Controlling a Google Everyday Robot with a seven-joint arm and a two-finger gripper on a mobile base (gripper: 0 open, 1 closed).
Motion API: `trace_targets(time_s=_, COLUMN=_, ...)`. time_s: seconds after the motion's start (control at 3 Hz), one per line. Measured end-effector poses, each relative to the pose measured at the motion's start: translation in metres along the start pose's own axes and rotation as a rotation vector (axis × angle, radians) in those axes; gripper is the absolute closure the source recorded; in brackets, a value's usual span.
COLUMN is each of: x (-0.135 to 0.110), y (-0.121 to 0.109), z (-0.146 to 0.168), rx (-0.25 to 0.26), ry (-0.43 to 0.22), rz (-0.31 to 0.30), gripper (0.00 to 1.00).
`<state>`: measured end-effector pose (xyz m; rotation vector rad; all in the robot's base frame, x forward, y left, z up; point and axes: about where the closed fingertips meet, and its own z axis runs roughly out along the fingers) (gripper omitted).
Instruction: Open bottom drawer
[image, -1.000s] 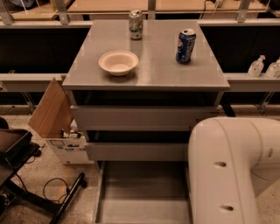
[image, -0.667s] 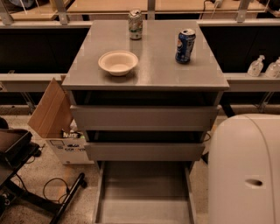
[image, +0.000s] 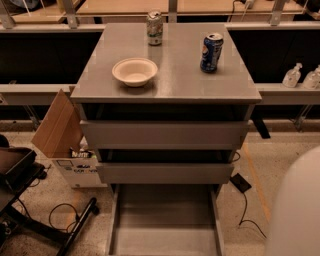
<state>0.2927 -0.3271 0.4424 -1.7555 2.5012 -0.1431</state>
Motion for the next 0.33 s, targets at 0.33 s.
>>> trace_targets(time_s=0.33, x=0.0042, y=-0.02, z=-0.0457, rx=0.119, ry=-0.031, rz=0.031, gripper=1.0)
